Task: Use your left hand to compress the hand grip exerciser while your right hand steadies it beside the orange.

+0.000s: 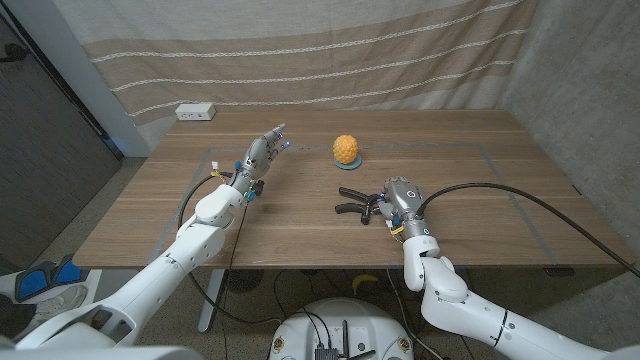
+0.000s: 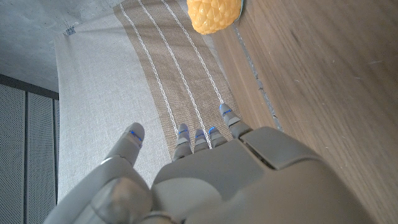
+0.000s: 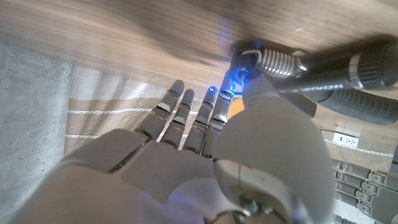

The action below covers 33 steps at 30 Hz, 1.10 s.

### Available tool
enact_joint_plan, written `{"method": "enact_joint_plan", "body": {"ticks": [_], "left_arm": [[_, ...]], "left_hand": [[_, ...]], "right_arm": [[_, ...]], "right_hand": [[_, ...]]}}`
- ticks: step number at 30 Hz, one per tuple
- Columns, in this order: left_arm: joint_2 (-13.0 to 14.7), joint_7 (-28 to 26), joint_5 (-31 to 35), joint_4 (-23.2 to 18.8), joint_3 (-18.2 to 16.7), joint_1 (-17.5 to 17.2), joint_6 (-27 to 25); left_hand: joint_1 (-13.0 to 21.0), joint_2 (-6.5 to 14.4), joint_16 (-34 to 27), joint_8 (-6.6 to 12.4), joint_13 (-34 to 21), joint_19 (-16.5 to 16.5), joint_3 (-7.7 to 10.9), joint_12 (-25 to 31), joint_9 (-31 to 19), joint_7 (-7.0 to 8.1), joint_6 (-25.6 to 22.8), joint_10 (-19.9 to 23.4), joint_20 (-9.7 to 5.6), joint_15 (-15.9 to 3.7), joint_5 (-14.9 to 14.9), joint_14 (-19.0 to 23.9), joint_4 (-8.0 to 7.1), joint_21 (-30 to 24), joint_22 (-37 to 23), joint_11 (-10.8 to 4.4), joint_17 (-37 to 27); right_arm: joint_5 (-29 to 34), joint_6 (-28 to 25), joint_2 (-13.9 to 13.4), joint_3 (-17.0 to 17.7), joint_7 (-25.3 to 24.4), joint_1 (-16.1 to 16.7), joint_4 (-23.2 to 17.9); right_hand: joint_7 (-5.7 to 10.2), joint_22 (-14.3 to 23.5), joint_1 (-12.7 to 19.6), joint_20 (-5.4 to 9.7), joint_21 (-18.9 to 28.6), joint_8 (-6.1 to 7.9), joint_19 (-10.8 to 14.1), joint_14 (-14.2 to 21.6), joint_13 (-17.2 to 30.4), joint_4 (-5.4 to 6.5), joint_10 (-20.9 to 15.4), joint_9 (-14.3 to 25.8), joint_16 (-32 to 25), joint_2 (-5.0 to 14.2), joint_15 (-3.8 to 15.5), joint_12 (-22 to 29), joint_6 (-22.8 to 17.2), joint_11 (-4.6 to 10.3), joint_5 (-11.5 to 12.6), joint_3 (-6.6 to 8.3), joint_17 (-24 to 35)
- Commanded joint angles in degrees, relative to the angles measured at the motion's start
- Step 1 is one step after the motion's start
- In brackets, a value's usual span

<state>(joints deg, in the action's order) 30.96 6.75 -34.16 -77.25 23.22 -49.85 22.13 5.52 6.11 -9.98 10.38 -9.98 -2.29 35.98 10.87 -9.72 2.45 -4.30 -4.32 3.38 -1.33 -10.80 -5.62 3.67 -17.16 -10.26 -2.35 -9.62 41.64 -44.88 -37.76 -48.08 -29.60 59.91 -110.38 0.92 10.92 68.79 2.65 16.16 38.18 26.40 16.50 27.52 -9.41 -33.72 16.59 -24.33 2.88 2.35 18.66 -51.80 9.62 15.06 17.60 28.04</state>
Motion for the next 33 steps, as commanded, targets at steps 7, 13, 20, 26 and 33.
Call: {"method": "enact_joint_plan", "body": {"ticks": [7, 13, 20, 26, 33], "left_arm": [[0.0, 0.4, 0.5, 0.1, 0.4, 0.8, -0.1], [-0.2, 0.6, 0.5, 0.2, 0.5, 1.1, 0.0], [-0.3, 0.6, 0.4, 0.2, 0.5, 1.2, -0.1], [-0.3, 0.7, 0.7, 0.4, 0.7, 1.5, -0.1], [-0.1, 0.6, 1.2, 0.3, 1.0, 1.9, -0.7]], "left_hand": [[-0.5, 0.7, -0.2, -0.11, -0.1, -0.3, 0.26, 0.2, -0.2, 0.34, 0.0, 0.1, 0.24, 0.04, 0.1, 0.3, 0.45, 0.3, -0.2, 0.05, 0.0], [-0.5, 0.7, -0.2, -0.08, -0.1, -0.4, 0.25, 0.1, -0.2, 0.35, 0.0, 0.1, 0.29, 0.08, 0.1, 0.3, 0.65, 0.3, -0.2, 0.02, 0.0], [-0.4, 0.6, -0.2, -0.08, -0.1, -0.5, 0.25, 0.2, -0.2, 0.32, 0.0, 0.1, 0.31, 0.06, 0.1, 0.4, 0.9, 0.4, -0.2, 0.03, 0.0], [-0.4, 0.6, -0.2, -0.08, -0.1, -0.5, 0.25, 0.2, -0.2, 0.38, 0.0, 0.1, 0.32, 0.07, 0.1, 0.4, 1.12, 0.5, -0.2, -0.01, 0.0], [-0.4, 0.4, -0.2, -0.06, -0.1, -0.6, 0.16, 0.1, -0.2, 0.57, 0.0, 0.1, 0.21, -0.06, 0.2, 0.4, 1.41, 0.6, -0.2, -0.18, 0.0]], "right_arm": [[-0.7, 6.9, 0.9, 4.3, -10.1, 2.9, 1.3], [-0.2, 8.7, 1.0, 5.0, -12.1, 3.0, 1.9], [0.4, 10.6, 1.2, 5.7, -14.2, 3.0, 2.4], [1.2, 12.0, 1.5, 6.3, -16.3, 3.0, 3.0], [2.3, 13.0, 1.7, 6.7, -17.9, 2.8, 3.7]], "right_hand": [[2.05, 0.2, 0.2, 0.78, 0.4, 0.82, 0.5, 0.4, 0.3, 0.0, -2.7, 0.3, 0.0, 0.35, 10.72, -0.2, -2.6, 2.09, -0.2, 0.08, 0.2], [1.68, 0.2, 0.2, 1.18, 0.5, 0.94, 0.8, 0.4, 0.4, 0.01, -2.7, 0.6, 0.0, 0.51, 10.79, -0.3, -2.2, 2.09, -0.4, 0.01, 0.3], [1.52, 0.2, 0.4, 1.46, 0.7, 1.15, 1.0, 0.5, 0.5, -0.03, -2.5, 1.0, 0.0, 0.73, 10.88, -0.5, -2.1, 2.07, -0.5, 0.0, 0.4], [1.37, 0.2, 0.5, 1.69, 0.7, 1.2, 1.0, 0.5, 0.6, -0.05, -2.4, 1.0, 0.1, 0.84, 10.9, -0.6, -2.1, 2.08, -0.6, -0.05, 0.4], [1.58, 0.2, 0.6, 1.89, 0.8, 1.22, 1.2, 0.6, 0.6, -0.04, -2.3, 0.9, 0.1, 0.92, 10.92, -0.7, -2.1, 2.09, -0.7, -0.13, 0.5]]}}
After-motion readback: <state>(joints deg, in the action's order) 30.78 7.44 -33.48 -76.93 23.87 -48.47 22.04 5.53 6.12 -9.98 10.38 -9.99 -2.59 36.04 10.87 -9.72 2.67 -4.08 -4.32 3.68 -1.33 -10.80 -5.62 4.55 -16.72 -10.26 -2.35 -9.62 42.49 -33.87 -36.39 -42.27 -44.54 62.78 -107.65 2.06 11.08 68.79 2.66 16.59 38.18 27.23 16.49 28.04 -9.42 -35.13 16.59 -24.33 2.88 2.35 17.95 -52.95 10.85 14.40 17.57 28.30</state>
